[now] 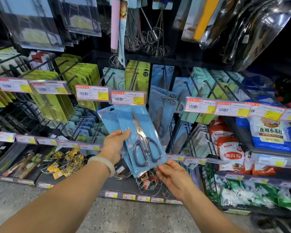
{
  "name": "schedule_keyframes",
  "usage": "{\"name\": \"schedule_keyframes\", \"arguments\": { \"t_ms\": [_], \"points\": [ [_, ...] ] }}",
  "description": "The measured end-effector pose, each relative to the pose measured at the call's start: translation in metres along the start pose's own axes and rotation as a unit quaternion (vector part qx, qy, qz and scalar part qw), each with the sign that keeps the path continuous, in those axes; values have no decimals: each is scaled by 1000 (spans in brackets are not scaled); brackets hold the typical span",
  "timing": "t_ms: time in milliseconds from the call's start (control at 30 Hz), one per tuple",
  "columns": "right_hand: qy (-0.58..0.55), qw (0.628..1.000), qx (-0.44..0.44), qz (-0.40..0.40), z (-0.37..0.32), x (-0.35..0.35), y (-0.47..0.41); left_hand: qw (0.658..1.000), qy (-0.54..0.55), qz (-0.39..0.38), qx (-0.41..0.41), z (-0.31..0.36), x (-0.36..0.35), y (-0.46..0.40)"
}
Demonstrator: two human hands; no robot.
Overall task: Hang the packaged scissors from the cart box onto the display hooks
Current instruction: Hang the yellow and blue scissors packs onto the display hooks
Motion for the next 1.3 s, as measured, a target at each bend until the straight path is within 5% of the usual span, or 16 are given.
{"name": "schedule_keyframes", "arguments": {
  "t_ms": [167,433,1300],
  "points": [
    [49,998,17,37,0,-8,-1,999,-27,-17,-12,2,-1,-2],
    [-34,990,-41,128,5,-6,-11,999,-18,-47,-2,1,-3,1],
    [56,991,119,14,-25,-20,0,996,17,-80,30,16,11,-11]
  ]
}}
Point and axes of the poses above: each hand's wrist, its own y-axis away from the middle knuckle, its own x-axis out of the back of the hand, z = x × y, the point moved 3 cm from there along -y, towards the middle knuckle, and after that the axes turned 15 degrees about y, right-handed, at the moved point
